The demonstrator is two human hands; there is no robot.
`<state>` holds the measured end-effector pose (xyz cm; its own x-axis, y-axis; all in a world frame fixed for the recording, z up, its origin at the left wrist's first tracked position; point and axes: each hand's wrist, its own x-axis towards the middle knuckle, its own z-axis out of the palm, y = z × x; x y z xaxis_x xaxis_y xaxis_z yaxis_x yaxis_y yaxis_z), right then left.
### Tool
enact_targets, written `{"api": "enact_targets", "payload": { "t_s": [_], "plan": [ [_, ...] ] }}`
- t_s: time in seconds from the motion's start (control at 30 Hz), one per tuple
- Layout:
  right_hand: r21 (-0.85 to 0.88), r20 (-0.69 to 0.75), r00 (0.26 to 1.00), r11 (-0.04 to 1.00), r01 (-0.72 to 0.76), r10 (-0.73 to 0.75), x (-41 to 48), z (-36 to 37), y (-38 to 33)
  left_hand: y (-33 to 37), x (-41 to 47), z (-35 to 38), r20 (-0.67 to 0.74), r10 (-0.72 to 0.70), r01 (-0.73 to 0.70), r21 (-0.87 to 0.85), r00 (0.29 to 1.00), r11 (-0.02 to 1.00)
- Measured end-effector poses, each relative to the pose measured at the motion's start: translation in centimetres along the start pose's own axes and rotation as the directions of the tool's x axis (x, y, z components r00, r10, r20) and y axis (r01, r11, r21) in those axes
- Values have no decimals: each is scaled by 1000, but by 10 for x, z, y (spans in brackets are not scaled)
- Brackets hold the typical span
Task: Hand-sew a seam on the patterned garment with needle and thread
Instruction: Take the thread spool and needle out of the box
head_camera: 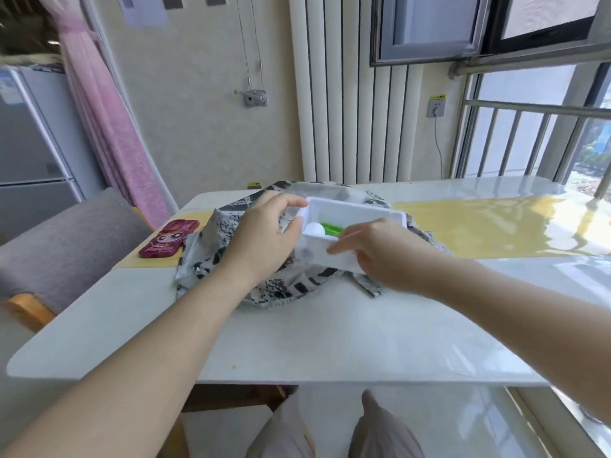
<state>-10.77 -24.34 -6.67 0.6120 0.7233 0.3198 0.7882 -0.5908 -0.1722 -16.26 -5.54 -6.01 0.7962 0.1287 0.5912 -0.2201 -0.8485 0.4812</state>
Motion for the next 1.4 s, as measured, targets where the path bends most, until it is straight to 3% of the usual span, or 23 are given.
{"api": "enact_targets", "payload": {
  "t_s": [0.2, 0.37, 0.57, 0.73, 0.87, 1.0, 1.1, 1.27, 1.4],
  "plan": [
    [57, 246, 935, 967, 248, -254, -39, 30, -26, -18, -44, -6, 354, -9, 4, 15, 935, 1000],
    [112, 322, 899, 955, 275, -297, -56, 45, -23, -24, -68, -1, 533, -73, 33, 83, 843, 996],
    [183, 324, 909, 960, 210, -260, -52, 48, -19, -26, -68, 7, 577, -88, 7, 141, 812, 990],
    [516, 348, 929, 853, -76, -128, -38, 29, -10, -28, -61, 7, 620, -110, 2, 172, 777, 985],
    [209, 289, 957, 977, -53, -10, -23, 29, 4, -26, -52, 8, 678, -112, -63, 229, 726, 971],
    [6, 402, 916, 1000, -21, 17, -15, 25, 5, -23, -43, 8, 733, -126, -127, 279, 668, 952],
    [-181, 497, 868, 980, 81, 20, -10, 26, -2, -21, -37, 11, 782, -154, -169, 316, 604, 934],
    [-210, 620, 784, 969, 130, 29, 3, 32, -11, -16, -30, 17, 851, -165, -233, 315, 498, 920],
    [-312, 627, 778, 924, 222, 25, 8, 39, -12, -15, -28, 21, 858, -165, -266, 325, 486, 908]
  ]
}}
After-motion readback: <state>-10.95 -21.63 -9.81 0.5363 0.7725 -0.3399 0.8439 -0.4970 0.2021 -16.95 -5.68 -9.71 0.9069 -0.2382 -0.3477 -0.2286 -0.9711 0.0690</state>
